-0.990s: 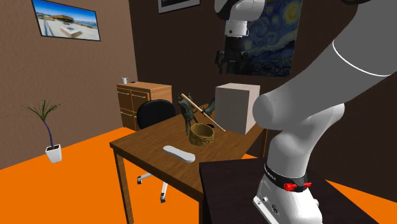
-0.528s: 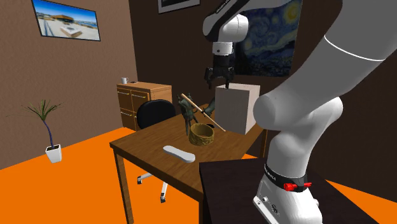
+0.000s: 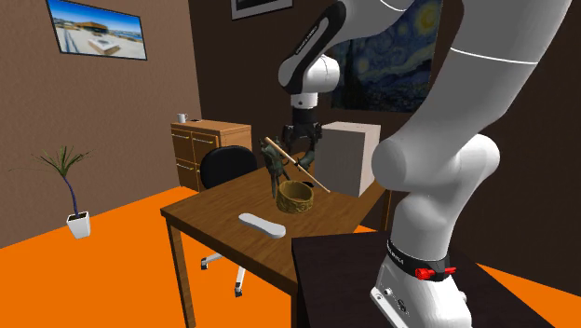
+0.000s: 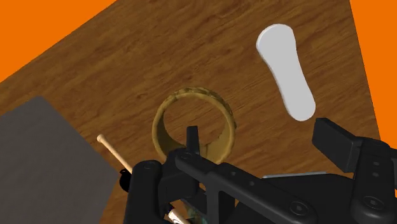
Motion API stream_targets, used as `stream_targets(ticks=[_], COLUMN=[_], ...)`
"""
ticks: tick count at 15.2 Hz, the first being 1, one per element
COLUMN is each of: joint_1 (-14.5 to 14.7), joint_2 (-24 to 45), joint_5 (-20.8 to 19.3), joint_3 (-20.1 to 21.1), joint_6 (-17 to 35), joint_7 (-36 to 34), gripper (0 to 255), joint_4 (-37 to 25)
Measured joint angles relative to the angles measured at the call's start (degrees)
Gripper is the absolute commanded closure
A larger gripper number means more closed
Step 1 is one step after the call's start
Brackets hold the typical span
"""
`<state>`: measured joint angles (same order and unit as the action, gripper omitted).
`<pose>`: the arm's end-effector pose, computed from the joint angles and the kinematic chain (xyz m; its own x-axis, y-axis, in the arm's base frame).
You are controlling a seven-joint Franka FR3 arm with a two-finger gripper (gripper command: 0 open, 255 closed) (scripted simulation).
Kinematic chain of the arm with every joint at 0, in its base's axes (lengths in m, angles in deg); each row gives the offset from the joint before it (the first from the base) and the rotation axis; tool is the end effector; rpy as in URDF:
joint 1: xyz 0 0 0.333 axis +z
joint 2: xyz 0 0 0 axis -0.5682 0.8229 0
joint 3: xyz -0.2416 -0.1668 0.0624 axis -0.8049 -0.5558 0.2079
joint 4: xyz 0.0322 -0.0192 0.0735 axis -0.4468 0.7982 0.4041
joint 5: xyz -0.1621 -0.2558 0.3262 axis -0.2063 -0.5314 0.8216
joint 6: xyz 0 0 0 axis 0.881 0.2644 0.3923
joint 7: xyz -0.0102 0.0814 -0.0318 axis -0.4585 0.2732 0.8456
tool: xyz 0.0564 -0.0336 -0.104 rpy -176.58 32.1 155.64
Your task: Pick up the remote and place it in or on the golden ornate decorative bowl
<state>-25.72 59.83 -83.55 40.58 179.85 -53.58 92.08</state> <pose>0.4452 0.2058 0.3425 0.9327 0.3510 0.0827 0.3511 -0.9362 0.0136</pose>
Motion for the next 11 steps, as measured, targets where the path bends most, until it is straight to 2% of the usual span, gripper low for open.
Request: stream_targets(ticks=[6,11], joint_1=[1.4,2.7], joint_2=[11.9,21.9], joint_5=[-3.8,-9.6], joint_3=[3.8,5.6], joint_6=[8.9,14.4], joint_7=[-0.9,-2.9], gripper=[0,0], joint_4=[-1.4,-3.9])
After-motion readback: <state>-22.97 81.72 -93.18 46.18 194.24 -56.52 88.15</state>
